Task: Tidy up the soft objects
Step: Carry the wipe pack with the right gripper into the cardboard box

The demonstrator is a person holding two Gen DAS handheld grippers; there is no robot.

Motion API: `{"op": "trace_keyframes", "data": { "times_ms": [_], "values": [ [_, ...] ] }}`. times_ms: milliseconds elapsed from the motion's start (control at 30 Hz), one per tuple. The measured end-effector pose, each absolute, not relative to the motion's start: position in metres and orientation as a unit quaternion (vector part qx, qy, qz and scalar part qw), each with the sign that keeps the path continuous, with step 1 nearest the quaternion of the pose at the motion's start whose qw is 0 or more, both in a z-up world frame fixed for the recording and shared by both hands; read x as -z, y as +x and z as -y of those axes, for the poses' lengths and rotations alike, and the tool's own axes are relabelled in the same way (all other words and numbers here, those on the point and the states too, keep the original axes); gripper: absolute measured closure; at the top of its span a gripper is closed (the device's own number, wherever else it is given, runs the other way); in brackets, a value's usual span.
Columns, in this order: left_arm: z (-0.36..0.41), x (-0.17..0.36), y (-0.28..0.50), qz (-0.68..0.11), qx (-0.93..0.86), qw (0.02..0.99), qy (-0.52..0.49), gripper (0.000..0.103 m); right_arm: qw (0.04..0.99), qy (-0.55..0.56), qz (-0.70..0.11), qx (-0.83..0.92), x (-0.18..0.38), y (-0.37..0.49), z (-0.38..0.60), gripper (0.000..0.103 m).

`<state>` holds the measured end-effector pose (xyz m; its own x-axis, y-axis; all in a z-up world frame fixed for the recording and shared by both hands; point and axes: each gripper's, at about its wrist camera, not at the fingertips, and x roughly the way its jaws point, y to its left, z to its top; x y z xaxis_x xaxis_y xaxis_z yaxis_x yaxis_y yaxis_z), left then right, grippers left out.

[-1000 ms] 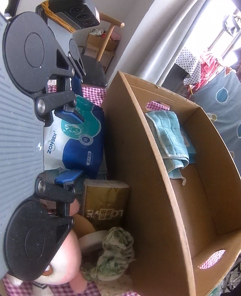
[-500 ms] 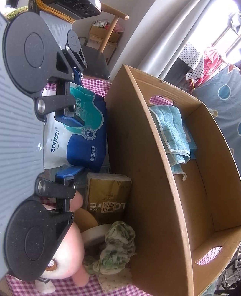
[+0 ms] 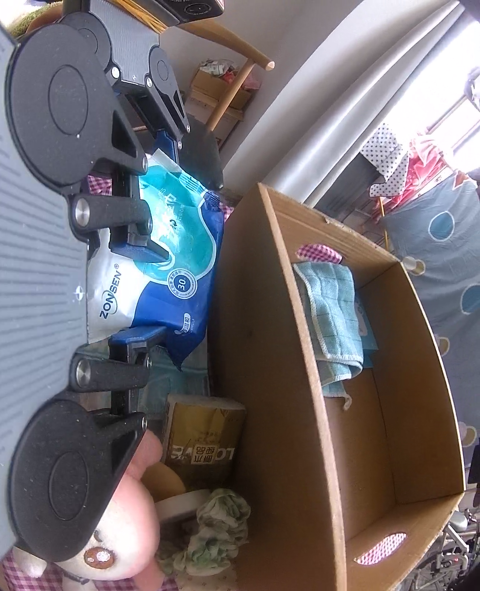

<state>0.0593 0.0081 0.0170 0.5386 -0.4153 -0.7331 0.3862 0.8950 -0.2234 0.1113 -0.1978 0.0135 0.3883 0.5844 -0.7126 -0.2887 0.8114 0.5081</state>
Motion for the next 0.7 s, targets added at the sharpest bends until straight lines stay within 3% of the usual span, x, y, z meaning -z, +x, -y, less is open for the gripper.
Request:
{"op": "trace_keyframes", "data": {
  "times_ms": [367,700],
  "values": [
    [-0.010,-0.090,0.077,-0.325,0.229,0.918,-0.004,0.004,0.844,0.171,-0.401,-0.313,-0.091,0.127,0.207,0.063],
    [-0.009,-0.065,0.155,-0.364,0.215,0.906,-0.015,0.003,0.850,0.151,-0.401,-0.305,-0.101,0.211,0.208,0.063]
  ]
}}
